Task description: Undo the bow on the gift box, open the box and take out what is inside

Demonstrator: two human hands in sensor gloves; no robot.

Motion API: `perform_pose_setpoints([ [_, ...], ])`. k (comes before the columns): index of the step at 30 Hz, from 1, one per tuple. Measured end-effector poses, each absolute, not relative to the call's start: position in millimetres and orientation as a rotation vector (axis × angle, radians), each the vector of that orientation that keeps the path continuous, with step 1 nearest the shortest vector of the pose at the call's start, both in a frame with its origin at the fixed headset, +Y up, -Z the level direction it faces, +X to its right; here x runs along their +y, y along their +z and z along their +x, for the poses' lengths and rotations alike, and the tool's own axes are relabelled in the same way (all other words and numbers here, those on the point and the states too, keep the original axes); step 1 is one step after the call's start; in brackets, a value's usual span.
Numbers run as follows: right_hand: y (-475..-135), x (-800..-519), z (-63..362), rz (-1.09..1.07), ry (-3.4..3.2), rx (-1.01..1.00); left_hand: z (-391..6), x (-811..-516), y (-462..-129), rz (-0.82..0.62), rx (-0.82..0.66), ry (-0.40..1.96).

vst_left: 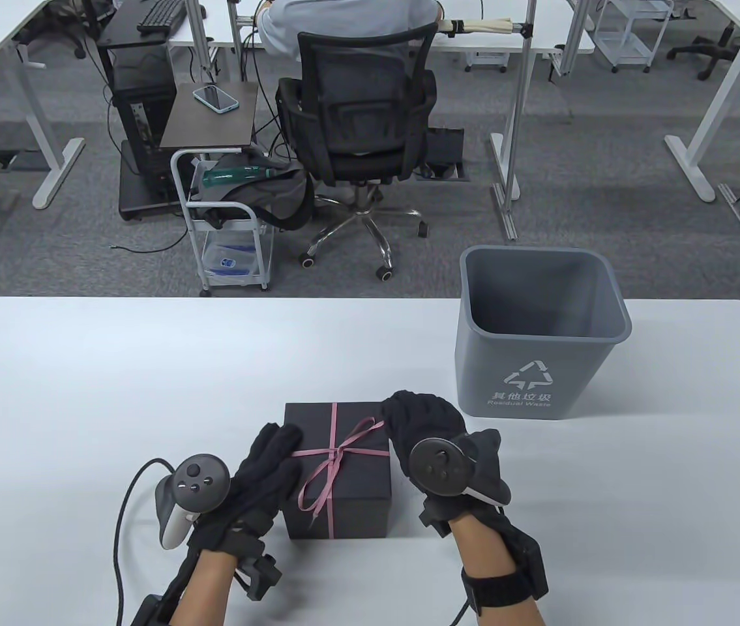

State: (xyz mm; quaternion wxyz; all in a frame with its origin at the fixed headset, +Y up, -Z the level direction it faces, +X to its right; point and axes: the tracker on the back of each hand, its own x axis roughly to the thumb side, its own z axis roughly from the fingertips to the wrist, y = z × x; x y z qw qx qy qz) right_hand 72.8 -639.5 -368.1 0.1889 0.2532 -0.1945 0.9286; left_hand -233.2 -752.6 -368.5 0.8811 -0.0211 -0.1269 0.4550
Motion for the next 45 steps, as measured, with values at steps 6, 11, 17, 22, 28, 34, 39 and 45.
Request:
perform_pose_setpoints([
  [6,-367,-630,89,0.636,2.542,-0.618,-233,-752,-368,-0.045,-0.265,0.947],
  [11,-362,-619,106,0.561,2.459,-0.717,-232,-751,-368,-0.044,-0.263,0.943],
  [17,-357,-608,135,0.428,2.325,-0.805,-232,-751,-367,-0.044,-0.260,0.947],
  [22,-354,-604,157,0.335,2.252,-0.857,-231,-750,-366,-0.045,-0.259,0.948],
  [28,-350,-602,184,0.231,2.160,-0.886,-231,-750,-366,-0.045,-0.256,0.951],
  [34,-347,-601,203,0.151,2.105,-0.919,-230,-749,-365,-0.048,-0.254,0.952],
  [39,-348,-603,208,0.133,2.113,-0.864,-230,-750,-365,-0.049,-0.254,0.957],
  [45,-360,-609,186,0.243,2.199,-0.707,-230,-749,-365,-0.049,-0.253,0.958],
])
